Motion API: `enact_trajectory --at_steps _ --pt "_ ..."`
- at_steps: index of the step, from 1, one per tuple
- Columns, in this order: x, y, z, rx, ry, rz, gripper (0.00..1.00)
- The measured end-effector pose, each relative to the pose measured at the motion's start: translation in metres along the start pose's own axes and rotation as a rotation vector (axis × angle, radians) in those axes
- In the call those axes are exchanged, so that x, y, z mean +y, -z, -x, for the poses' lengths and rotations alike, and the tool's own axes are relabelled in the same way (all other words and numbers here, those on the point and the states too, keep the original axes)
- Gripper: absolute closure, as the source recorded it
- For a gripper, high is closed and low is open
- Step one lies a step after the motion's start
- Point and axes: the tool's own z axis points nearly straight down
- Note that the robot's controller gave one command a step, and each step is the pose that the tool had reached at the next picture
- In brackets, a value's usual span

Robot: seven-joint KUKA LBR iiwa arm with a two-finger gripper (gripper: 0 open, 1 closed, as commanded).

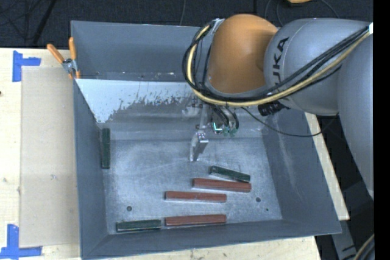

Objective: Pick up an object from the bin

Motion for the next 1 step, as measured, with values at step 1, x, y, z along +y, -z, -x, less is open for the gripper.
enact_trajectory --at_steps 1 --pt "-0.0001 0.0020 0.0004 -0.002 0.000 0.000 0.00"
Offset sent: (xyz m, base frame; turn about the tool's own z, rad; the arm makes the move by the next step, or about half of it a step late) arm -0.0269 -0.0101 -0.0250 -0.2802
